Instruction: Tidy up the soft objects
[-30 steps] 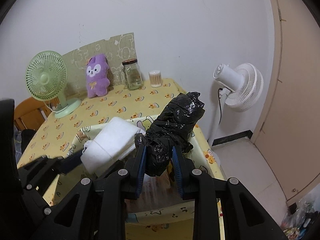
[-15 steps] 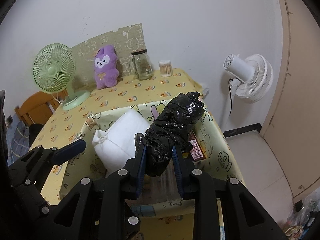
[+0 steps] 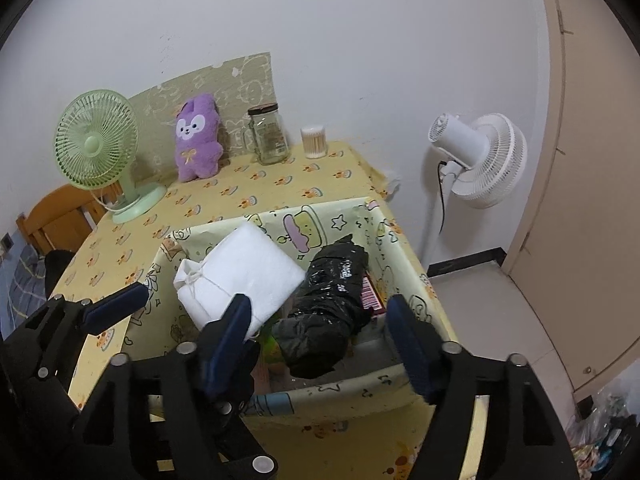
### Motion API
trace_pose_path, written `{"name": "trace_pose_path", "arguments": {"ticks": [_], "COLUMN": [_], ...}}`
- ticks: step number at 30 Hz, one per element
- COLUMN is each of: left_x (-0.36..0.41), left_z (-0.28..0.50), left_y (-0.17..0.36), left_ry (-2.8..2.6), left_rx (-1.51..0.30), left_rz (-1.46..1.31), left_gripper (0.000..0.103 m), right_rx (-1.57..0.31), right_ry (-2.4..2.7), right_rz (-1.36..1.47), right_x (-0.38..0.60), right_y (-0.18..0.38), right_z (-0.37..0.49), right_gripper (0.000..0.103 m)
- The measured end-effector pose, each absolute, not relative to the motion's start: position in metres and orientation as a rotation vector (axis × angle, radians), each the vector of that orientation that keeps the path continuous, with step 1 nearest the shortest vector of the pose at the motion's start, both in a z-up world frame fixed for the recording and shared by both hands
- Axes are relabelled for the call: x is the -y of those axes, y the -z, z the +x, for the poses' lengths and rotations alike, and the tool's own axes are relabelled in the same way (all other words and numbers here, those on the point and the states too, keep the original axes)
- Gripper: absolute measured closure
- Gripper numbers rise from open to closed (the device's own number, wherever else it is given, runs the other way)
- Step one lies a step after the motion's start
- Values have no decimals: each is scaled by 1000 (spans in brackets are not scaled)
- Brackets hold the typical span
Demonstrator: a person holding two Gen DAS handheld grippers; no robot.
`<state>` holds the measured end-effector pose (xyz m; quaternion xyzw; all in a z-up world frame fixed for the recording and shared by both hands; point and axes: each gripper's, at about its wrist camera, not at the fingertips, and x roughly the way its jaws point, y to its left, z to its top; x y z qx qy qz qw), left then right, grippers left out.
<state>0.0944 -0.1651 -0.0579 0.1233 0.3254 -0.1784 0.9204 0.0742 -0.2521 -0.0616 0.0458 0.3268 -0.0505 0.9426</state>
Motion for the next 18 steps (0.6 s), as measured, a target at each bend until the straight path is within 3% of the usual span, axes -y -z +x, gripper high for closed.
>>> {"name": "trace_pose_path", "arguments": {"ticks": [3,8,18], "left_x": [164,154,124], "left_z": [90,83,71], "left_y": [54,43,25], "left_ry": [370,354,320], "left_rx": [-658,-616,-557], "left_rz": [243,218,175], "left_gripper": [12,6,1], "right_rx": [-659,-606,-549], "right_ry": [113,140,123], "right_rz": [84,78,85], "right_x": [251,243,221], "right_y": [58,48,30], "right_z": [69,59,48], "right_gripper": [26,11,1]}}
